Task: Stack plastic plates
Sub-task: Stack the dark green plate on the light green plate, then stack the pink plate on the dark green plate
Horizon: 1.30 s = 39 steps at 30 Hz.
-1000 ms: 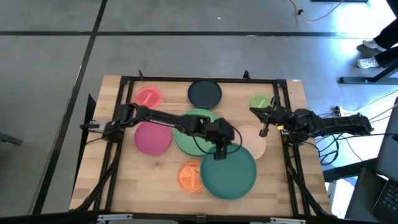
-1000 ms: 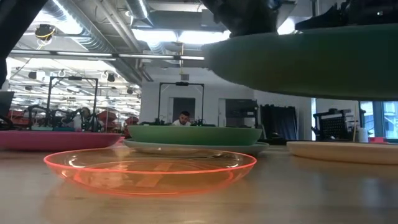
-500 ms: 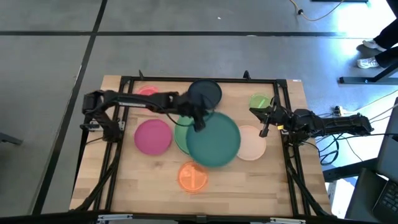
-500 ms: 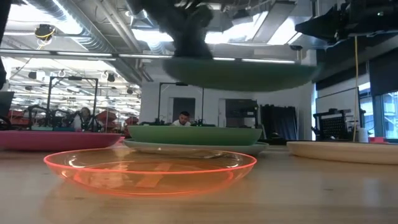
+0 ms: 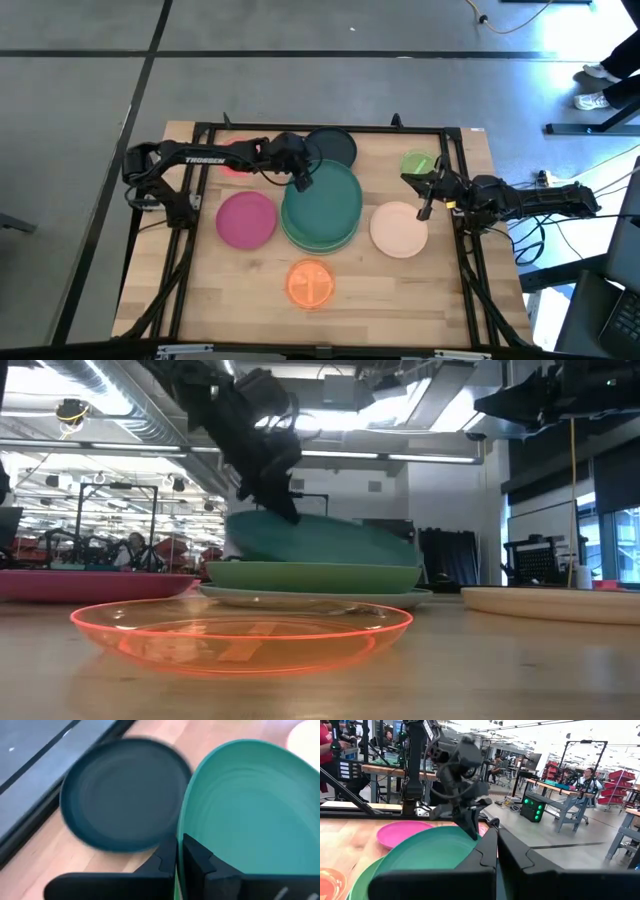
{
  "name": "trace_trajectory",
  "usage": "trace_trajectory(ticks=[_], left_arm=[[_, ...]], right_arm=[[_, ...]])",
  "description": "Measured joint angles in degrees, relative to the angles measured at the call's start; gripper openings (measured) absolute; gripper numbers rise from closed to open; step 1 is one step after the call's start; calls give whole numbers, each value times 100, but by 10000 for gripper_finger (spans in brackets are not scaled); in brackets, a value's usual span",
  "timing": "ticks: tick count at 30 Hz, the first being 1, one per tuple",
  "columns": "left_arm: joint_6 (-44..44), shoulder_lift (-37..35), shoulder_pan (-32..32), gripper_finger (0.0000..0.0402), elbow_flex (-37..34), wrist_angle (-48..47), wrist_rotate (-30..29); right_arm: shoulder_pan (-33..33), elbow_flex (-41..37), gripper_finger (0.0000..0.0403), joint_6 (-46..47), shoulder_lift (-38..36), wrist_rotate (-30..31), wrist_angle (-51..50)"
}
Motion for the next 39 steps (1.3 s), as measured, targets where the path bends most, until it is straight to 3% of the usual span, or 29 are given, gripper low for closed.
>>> trace_trajectory(ticks=[8,19,26,31,39], left_arm=[[245,2,34,7,-756,924,174],[226,2,33,10,-1051,1215,211],[-321,4,29,65,-1070,1189,187],[-338,-2,-38,100,-1038,910,330],[-364,-858,-484,104,-665,-785,327]], right_arm=[[0,0,7,0,0,1,1],[0,0,8,-2,0,1,2],[0,0,7,-89,0,1,12],[0,0,7,-151,0,1,13],[0,0,7,-151,0,1,13]])
